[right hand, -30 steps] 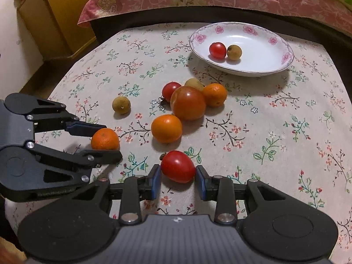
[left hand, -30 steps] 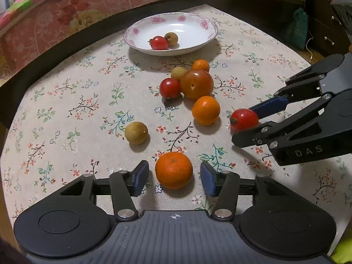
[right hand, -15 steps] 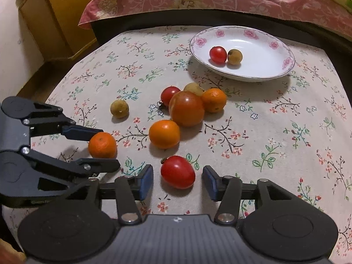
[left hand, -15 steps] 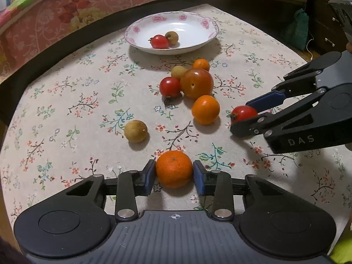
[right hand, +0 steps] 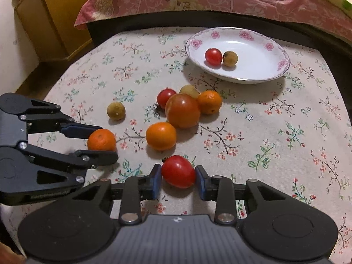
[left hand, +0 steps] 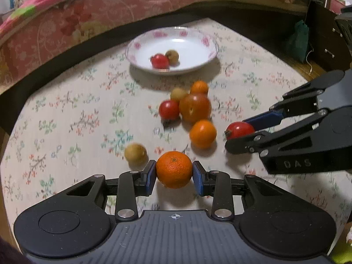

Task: Organize fruits
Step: 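Carry both fruits over the white plate and open both tools to release them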

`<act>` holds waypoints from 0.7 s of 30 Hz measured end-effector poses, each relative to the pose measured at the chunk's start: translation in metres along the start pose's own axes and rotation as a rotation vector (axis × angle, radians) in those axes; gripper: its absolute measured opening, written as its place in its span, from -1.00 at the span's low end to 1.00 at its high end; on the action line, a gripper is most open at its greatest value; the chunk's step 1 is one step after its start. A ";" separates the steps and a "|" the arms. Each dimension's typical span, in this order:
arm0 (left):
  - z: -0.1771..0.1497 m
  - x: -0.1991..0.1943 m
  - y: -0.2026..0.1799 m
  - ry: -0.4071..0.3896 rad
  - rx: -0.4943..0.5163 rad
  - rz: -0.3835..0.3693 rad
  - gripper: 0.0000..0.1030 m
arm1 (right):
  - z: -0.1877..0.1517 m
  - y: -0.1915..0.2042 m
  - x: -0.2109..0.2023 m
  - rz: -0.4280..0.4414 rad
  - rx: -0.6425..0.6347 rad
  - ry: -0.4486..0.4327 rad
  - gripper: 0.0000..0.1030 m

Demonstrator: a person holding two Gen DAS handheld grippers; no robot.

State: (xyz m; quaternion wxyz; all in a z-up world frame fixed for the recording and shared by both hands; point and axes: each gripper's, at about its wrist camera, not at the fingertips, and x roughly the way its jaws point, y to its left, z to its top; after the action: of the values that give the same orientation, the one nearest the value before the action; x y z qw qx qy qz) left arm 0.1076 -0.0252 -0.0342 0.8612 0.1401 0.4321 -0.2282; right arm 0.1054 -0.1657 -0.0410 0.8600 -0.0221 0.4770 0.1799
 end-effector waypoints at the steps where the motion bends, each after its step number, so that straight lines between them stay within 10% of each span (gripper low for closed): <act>1: 0.002 0.000 0.000 -0.005 -0.004 0.001 -0.17 | 0.001 0.000 -0.002 0.003 0.006 -0.009 -0.36; 21: 0.062 0.005 0.001 -0.117 -0.049 0.025 -0.17 | 0.035 -0.026 -0.026 -0.013 0.137 -0.129 -0.36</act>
State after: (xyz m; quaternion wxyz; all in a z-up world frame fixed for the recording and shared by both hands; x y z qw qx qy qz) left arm 0.1534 -0.0531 -0.0018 0.8909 0.1107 0.3845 -0.2148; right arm 0.1300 -0.1899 -0.0036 0.8896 0.0452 0.4316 0.1424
